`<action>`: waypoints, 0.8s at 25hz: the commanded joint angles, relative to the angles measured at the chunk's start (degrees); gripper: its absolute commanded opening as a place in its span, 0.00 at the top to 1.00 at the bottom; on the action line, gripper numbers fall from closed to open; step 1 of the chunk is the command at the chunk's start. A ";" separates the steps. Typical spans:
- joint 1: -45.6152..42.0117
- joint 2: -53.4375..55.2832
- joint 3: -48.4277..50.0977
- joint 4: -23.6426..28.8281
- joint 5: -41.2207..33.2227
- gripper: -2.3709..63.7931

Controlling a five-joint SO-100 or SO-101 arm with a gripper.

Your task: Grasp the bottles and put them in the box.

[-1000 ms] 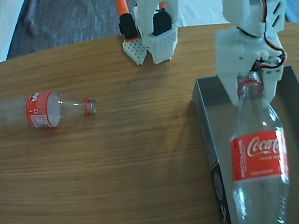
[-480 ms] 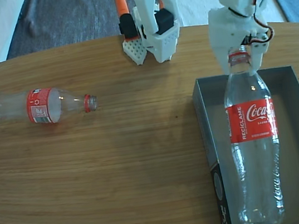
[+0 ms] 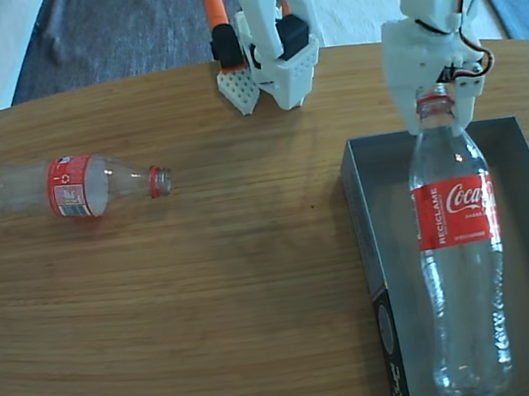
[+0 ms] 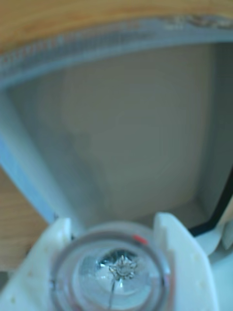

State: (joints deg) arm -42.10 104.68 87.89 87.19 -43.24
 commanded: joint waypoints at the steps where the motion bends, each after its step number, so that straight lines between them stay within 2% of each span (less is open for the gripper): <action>1: -0.44 2.64 0.79 -2.46 1.32 0.97; 13: -1.23 2.29 10.37 -12.74 4.83 0.97; 20: -0.97 -3.60 11.69 -17.93 7.82 0.97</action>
State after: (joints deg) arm -42.89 100.90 100.28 70.58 -35.60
